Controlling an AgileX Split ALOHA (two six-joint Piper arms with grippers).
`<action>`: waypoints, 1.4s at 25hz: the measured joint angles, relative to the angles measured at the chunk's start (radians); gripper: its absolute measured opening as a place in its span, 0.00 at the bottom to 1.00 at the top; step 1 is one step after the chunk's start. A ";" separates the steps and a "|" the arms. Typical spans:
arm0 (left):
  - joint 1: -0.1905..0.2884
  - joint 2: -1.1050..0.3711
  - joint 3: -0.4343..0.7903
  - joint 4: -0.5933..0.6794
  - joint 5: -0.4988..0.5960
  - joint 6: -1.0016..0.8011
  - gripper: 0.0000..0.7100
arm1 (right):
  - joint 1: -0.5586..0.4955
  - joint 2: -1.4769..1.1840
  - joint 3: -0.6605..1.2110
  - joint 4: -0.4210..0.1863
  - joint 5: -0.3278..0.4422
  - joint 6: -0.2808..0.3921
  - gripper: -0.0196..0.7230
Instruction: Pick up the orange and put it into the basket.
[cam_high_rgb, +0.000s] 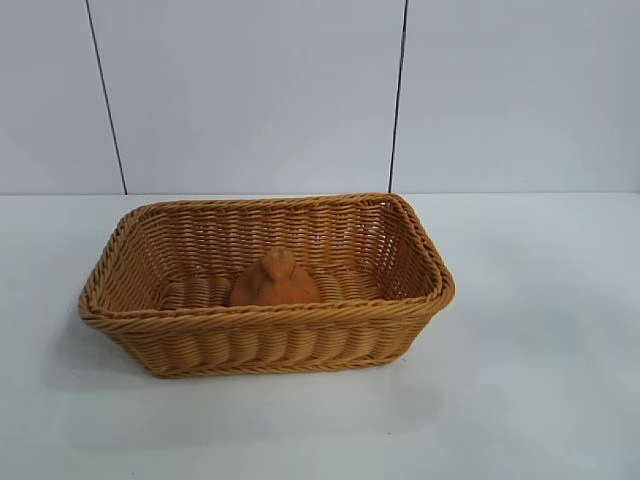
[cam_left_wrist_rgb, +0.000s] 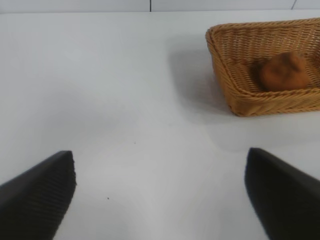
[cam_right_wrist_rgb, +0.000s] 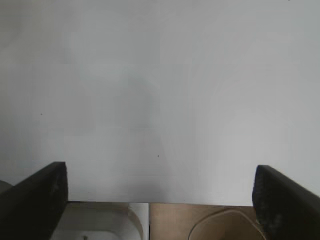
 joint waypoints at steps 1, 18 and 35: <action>0.000 0.000 0.000 0.000 0.000 0.000 0.92 | 0.000 -0.038 0.001 0.001 -0.006 0.000 0.96; 0.000 0.000 0.000 0.000 0.000 0.000 0.92 | -0.078 -0.344 0.003 0.015 -0.014 0.000 0.96; 0.000 0.000 0.000 0.000 0.000 0.000 0.92 | -0.084 -0.500 0.003 0.032 -0.011 0.000 0.96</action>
